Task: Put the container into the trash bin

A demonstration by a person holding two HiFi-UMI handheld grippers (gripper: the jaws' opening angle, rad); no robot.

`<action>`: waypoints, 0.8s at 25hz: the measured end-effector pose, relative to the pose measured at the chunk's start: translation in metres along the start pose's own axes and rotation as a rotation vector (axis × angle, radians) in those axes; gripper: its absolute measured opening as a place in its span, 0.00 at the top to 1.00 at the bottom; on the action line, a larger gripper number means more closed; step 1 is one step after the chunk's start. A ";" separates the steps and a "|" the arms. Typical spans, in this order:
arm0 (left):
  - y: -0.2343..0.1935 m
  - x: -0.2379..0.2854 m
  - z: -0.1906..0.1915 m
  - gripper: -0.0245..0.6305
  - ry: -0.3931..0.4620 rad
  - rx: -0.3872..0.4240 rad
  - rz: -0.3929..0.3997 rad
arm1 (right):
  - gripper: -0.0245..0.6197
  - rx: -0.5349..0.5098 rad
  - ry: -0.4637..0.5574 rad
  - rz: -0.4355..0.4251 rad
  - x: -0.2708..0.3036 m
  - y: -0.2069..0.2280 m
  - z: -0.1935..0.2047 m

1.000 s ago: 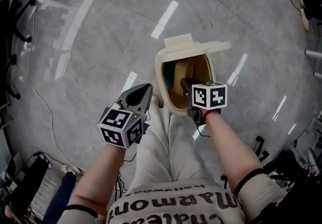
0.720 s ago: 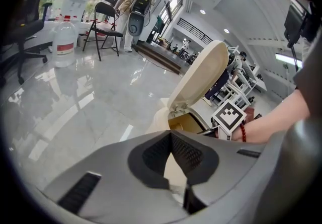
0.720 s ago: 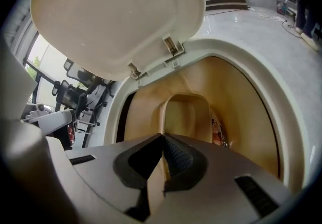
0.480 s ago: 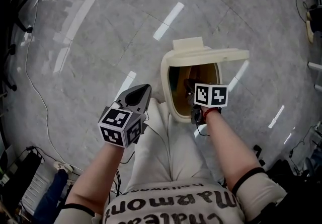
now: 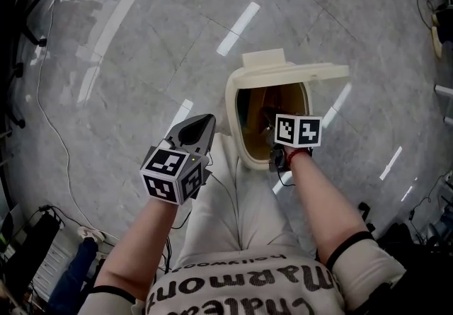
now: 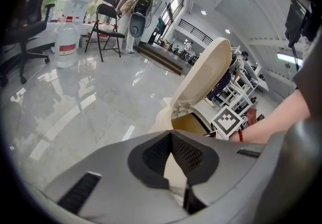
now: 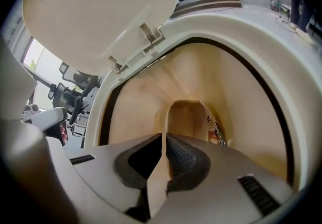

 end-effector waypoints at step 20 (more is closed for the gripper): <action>0.102 -0.168 -0.158 0.93 0.140 0.229 0.053 | 0.95 0.162 0.229 -0.032 -0.218 -0.116 -0.056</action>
Point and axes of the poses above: the fingertips, and each gripper's own axes: x forward along the fingers, y to its right, z out of its underside, the point moved 5 cm from there along -x, backward along the fingers, and after that the axes turned 7 degrees about -x, right-handed, at the moved point
